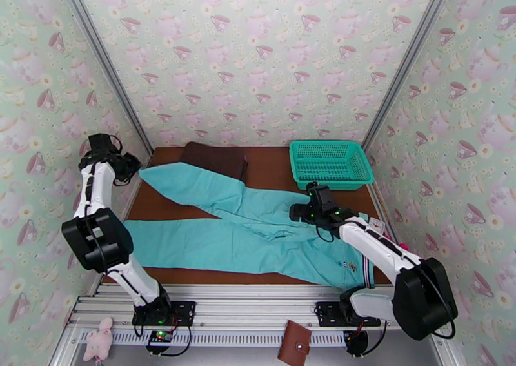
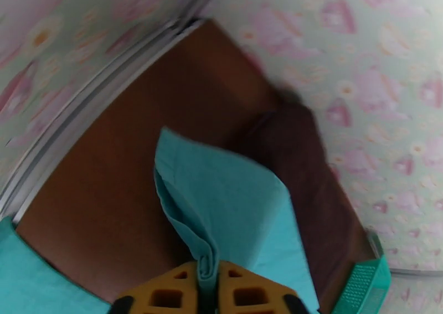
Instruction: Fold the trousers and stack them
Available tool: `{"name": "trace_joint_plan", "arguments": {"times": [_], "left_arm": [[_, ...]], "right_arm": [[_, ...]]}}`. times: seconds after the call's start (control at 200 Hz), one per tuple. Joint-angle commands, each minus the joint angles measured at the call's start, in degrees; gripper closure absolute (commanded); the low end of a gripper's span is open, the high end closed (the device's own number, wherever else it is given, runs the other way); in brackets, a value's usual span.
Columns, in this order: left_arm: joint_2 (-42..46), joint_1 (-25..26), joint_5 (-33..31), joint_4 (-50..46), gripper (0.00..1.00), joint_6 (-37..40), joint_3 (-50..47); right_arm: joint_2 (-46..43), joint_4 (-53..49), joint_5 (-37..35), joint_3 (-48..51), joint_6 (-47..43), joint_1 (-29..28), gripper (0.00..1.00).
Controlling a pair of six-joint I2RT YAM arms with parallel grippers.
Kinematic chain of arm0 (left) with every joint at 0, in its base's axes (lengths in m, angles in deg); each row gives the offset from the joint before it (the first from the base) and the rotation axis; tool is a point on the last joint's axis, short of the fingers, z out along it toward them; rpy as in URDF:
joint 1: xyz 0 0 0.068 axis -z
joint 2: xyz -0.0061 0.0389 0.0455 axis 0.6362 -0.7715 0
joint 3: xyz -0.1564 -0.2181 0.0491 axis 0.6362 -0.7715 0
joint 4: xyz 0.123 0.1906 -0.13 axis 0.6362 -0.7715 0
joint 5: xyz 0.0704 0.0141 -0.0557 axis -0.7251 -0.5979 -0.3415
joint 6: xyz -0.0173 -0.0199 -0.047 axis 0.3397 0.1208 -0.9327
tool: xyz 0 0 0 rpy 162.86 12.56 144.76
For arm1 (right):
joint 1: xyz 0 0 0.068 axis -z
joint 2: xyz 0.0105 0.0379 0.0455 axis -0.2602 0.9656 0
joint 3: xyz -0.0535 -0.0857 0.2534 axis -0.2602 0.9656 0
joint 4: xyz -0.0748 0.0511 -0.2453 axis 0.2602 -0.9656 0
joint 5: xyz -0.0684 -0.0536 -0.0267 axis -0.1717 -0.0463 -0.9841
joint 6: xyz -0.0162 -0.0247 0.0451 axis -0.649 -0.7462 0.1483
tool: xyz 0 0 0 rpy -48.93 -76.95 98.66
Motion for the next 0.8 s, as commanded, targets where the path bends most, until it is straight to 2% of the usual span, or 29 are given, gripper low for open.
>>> {"name": "trace_joint_plan", "arguments": {"times": [0.0, 0.14, 0.245, 0.376, 0.436, 0.456, 0.526, 0.611, 0.686, 0.796], "left_arm": [[3.81, -0.24, -17.41, -7.02, 0.76, 4.39, -2.02], [1.27, -0.74, -26.37, -6.90, 0.70, 3.28, -2.52], [2.82, -0.09, -31.07, -3.44, 0.51, 2.76, -3.96], [9.93, 6.56, -23.82, 5.80, 0.35, 4.30, -10.45], [10.29, 9.88, -21.20, 8.43, 0.28, 4.82, -12.44], [9.66, 10.37, -18.57, 9.15, 0.26, 4.83, -12.86], [4.86, 10.36, -11.48, 11.07, 0.23, 4.22, -12.46], [-2.83, 10.15, -13.95, 11.21, 0.21, 4.89, -8.22], [-9.30, 10.19, -13.11, 11.76, 0.19, 7.67, -3.00], [-19.18, 10.34, -10.05, 6.72, 0.18, 10.25, 7.63]], "right_arm": [[0.28, -3.76, -0.16, -4.01, -1.12, 2.46, 0.09], [2.44, -3.25, 2.23, -4.97, -2.21, 5.45, 0.09], [2.72, -3.36, -0.10, -3.88, -1.70, 7.20, 0.09], [4.98, -4.38, -4.70, -4.49, -1.66, 8.25, 0.09], [7.73, -5.05, -4.65, -5.82, -1.67, 8.88, 0.08], [8.65, -5.26, -4.92, -6.28, -1.63, 9.02, 0.08], [11.76, -5.30, -5.44, -7.73, -1.61, 9.80, 0.08], [14.91, -5.36, -5.64, -9.70, -2.59, 10.68, 0.08], [15.35, -5.54, -5.24, -10.39, -3.49, 10.67, 0.08], [12.70, -3.46, -4.42, -8.15, -3.52, 10.68, 0.08]]}}
